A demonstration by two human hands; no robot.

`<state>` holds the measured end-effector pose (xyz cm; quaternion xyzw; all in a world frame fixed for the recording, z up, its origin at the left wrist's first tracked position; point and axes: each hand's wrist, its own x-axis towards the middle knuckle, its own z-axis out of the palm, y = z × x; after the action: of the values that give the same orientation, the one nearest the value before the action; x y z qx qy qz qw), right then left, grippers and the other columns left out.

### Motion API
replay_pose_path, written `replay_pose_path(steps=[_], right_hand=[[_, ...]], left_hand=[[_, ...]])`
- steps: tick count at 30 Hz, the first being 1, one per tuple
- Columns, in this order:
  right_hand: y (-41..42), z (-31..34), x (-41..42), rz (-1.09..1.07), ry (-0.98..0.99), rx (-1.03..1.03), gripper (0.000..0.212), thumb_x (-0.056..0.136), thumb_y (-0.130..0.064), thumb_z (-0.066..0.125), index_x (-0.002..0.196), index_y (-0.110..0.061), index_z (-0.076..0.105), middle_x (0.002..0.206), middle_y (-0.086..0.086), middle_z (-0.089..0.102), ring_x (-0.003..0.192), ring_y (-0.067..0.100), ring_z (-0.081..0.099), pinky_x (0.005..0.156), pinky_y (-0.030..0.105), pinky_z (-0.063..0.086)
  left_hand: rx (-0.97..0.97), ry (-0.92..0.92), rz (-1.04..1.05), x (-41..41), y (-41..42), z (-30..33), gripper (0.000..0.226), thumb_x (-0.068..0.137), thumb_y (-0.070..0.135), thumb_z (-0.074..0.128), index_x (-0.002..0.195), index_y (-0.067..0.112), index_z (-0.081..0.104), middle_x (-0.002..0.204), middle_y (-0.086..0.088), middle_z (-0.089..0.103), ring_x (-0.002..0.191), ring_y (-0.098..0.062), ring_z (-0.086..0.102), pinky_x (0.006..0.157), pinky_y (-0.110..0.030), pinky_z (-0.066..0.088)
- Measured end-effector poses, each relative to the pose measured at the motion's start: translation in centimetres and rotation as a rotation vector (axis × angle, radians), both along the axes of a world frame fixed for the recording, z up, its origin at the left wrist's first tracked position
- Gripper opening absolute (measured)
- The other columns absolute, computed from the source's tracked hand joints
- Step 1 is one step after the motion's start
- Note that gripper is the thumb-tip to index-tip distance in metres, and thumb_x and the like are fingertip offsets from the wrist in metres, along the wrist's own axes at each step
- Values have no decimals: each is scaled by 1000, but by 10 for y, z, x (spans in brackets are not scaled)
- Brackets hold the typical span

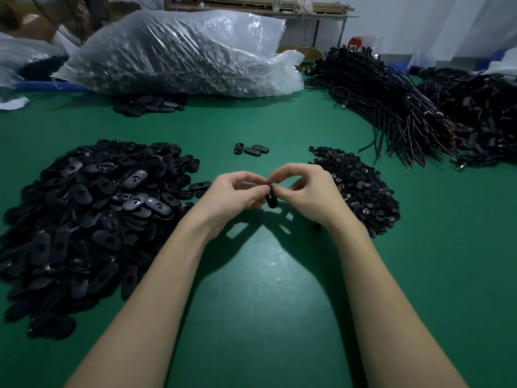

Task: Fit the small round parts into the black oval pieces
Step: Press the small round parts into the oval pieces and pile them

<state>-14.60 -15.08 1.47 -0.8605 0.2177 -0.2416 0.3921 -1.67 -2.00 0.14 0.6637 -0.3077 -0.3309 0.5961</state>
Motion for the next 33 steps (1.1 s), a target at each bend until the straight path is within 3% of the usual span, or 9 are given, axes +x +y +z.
replay_pose_path(steps=[3,6,8,13,18,23,29,33], right_hand=[[-14,8,-10,-156,162,-131,18,93,-25,68,97,-41,74,100,-20,73,69,1,63,67,21,51],[-28,11,-27,-408,378,-269,25,91,-28,65,113,-38,73,113,-15,73,102,15,67,84,32,54],[-33,7,-33,-481,474,-238,29,91,-28,67,118,-36,73,118,-8,73,113,22,65,91,36,53],[-34,1,-36,-584,435,-124,17,90,-24,69,101,-34,78,109,-4,75,106,26,66,87,37,55],[-35,1,-38,-633,315,-101,11,89,-30,71,93,-36,80,91,-7,73,89,19,61,76,30,45],[-31,3,-36,-625,306,-66,15,90,-27,67,92,-34,80,93,-5,76,93,23,68,80,36,56],[-28,8,-36,-614,192,38,15,86,-25,66,84,-34,78,83,-15,74,91,15,70,83,39,59],[-29,8,-37,-540,135,164,15,83,-24,69,80,-34,79,79,-16,75,89,8,70,80,34,58]], left_hand=[[-5,40,42,2,2,1,8,92,7,71,97,12,75,84,-6,74,74,-13,68,75,-22,57],[-31,117,74,3,3,3,8,94,3,67,95,8,74,93,-13,73,75,-15,71,73,-20,57],[-34,144,88,3,3,4,8,94,1,66,93,7,72,94,-15,73,75,-17,72,72,-20,57],[-43,200,98,4,4,6,7,93,-1,67,94,5,69,89,-15,73,73,-18,73,70,-20,57],[-40,209,135,5,5,8,8,91,3,70,90,11,70,86,-9,75,74,-15,73,63,-18,55],[-49,227,157,5,5,8,8,92,3,69,94,10,72,90,-10,75,73,-13,73,64,-17,55],[-60,253,155,5,4,7,15,95,-6,60,97,4,72,101,-18,74,77,-16,74,69,-16,56],[-83,270,146,4,4,7,14,94,-8,60,100,-1,71,106,-20,73,79,-19,75,73,-17,57]])
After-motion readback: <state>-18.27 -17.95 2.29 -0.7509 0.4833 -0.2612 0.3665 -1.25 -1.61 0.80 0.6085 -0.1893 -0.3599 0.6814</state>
